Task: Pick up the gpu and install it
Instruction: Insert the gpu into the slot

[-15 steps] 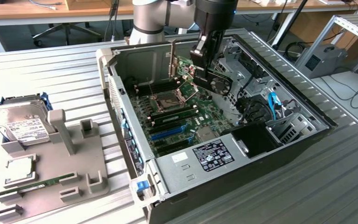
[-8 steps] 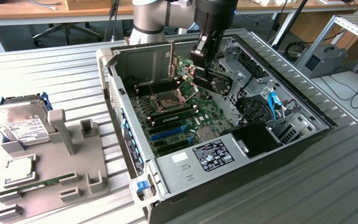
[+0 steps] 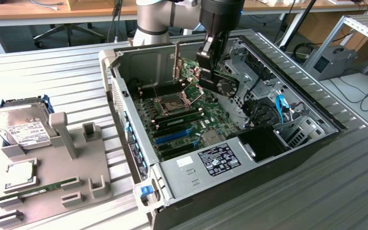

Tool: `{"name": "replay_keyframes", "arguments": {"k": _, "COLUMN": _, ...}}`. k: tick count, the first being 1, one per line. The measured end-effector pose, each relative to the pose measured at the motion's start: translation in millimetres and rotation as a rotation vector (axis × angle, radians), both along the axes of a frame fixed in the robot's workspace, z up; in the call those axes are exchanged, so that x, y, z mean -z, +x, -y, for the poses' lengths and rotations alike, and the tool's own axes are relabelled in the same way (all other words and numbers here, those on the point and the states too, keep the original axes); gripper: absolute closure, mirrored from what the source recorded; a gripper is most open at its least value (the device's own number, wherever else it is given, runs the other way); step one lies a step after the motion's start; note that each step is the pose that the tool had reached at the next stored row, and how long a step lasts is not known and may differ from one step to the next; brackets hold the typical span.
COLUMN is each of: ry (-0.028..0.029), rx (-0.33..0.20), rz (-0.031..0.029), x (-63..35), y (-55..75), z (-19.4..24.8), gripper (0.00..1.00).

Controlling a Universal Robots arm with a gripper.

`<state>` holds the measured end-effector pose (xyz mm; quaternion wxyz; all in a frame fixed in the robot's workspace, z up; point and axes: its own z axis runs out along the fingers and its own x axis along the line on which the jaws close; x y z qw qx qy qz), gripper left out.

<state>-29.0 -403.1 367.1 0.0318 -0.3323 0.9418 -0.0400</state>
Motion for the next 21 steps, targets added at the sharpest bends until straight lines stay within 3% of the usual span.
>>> {"name": "replay_keyframes", "arguments": {"k": 21, "ry": 0.0, "rx": -0.051, "rz": 0.0, "x": 0.0, "y": 0.0, "z": 0.0, "gripper": 0.74}}
